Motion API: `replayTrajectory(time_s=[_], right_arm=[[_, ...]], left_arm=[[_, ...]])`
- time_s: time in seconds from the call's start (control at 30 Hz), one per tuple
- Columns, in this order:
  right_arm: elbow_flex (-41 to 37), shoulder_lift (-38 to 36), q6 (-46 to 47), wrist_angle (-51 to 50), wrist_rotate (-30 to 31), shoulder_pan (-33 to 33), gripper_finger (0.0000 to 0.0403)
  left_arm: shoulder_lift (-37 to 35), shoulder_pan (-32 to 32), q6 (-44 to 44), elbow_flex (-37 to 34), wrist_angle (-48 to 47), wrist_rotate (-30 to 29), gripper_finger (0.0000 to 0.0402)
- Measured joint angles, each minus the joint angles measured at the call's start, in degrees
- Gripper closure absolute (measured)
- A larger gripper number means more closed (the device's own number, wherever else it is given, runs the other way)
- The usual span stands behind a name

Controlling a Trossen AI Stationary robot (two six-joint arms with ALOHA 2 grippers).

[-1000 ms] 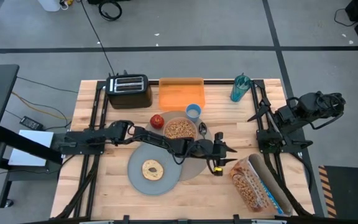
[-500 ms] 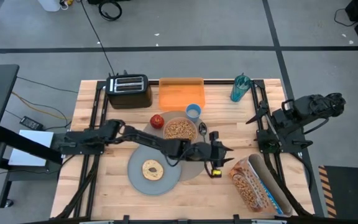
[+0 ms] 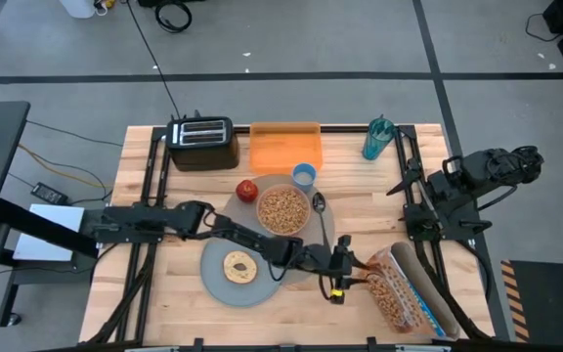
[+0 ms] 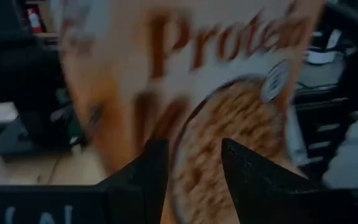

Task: Arrange a breakfast setting
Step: Pour the cereal from the yellow cereal box into the light orange bowl

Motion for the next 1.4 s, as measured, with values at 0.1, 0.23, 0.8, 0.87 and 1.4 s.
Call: replayTrajectory(time_s=[0.1, 0.23, 0.8, 0.87, 1.4], right_arm=[[0.0, 0.0, 0.9, 0.1, 0.1, 0.0, 0.0078], [0.0, 0.0, 1.0, 0.4, 0.3, 0.0, 0.0078], [-0.9, 0.0, 0.9, -5.8, 3.1, 0.0, 0.0081], [-2.0, 0.0, 0.6, -5.8, 2.8, 0.0, 0.0085], [-13.4, 0.1, -6.7, 4.8, -9.1, -4.6, 0.0123]], left_arm=[[3.6, 1.3, -0.1, 0.0, 5.0, 0.0, 0.0247], [6.6, 3.2, -1.7, -0.1, 10.6, 0.3, 0.0247], [0.4, 4.8, -1.1, 0.0, 3.2, 0.2, 0.0246], [-2.0, 3.9, 0.0, 0.0, -1.0, 0.3, 0.0247], [-12.9, -7.4, 6.5, 0.0, -13.5, -8.5, 0.0246]])
